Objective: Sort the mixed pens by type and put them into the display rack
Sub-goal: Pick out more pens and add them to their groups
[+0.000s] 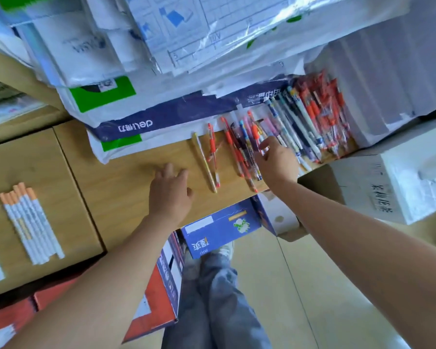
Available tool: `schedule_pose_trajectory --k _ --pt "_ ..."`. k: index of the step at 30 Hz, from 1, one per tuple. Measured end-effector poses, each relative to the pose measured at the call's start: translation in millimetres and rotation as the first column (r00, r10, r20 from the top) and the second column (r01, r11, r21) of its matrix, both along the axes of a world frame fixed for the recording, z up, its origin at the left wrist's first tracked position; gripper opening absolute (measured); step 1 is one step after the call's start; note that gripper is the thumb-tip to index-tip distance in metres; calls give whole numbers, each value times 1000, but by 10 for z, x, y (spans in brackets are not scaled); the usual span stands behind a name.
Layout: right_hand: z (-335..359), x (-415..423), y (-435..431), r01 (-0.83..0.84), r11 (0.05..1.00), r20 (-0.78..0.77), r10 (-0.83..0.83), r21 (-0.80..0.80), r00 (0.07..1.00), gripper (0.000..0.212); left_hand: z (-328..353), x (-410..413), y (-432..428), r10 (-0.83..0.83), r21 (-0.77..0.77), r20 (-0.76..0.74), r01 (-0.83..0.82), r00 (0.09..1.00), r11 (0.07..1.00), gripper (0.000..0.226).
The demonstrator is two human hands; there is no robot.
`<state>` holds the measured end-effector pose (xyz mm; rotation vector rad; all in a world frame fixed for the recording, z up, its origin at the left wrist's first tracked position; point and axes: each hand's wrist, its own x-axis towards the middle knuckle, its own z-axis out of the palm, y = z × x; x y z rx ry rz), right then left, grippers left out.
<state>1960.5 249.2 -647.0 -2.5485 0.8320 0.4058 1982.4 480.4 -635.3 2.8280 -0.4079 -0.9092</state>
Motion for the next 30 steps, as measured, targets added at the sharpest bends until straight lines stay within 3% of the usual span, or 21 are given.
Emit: schedule_pose_trajectory --k 6,18,21,24,26,30 --pt "-77 95 47 -49 995 6 50 -85 999 15 -45 49 -39 13 -10 64 -12 998 1000 37" --pt "-170 45 69 -39 995 62 44 -89 997 18 -101 161 -18 63 -157 108 -45 992 987 29" --pt "-171 49 50 26 999 178 -20 -28 984 17 -104 159 -25 88 -204 108 -64 990 977 28" --pt "-143 10 122 -76 991 275 42 114 960 10 -111 141 -72 94 -259 118 -61 989 964 27" --pt "-134 -33 218 -170 971 246 126 170 961 8 -121 120 -112 93 -288 123 -54 988 956 29" --pt "-214 -108 366 -187 963 133 163 194 978 14 -144 83 -200 67 -319 92 -34 994 947 40"
